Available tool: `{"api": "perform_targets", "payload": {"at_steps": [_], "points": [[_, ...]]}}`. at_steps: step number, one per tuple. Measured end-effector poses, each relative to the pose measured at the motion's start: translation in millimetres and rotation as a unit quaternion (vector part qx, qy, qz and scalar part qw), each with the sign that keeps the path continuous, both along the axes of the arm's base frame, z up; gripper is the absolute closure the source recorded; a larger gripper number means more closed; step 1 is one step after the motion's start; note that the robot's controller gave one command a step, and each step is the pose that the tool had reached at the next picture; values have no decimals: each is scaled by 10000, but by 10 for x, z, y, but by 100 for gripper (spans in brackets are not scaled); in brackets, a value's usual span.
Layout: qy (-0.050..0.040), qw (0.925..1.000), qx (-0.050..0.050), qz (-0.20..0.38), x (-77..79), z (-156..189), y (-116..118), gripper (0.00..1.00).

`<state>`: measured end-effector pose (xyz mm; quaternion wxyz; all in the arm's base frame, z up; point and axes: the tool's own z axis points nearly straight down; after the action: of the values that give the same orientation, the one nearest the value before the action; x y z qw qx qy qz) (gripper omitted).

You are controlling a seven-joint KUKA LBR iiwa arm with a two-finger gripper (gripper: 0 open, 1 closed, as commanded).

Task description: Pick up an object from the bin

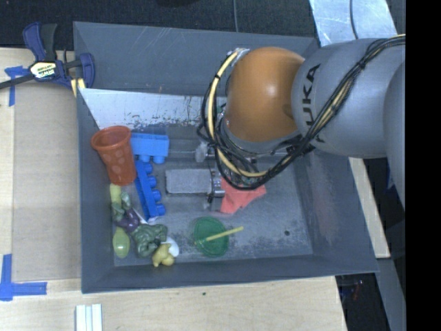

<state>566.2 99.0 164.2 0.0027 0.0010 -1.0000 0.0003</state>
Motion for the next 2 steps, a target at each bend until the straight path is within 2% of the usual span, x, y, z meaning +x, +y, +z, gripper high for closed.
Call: {"api": "perform_targets", "payload": {"at_steps": [1,2], "points": [[-42,10000,6,-10,20,45,-3,0],[-32,9997,8,-261,83,-84,-461,0]]}}
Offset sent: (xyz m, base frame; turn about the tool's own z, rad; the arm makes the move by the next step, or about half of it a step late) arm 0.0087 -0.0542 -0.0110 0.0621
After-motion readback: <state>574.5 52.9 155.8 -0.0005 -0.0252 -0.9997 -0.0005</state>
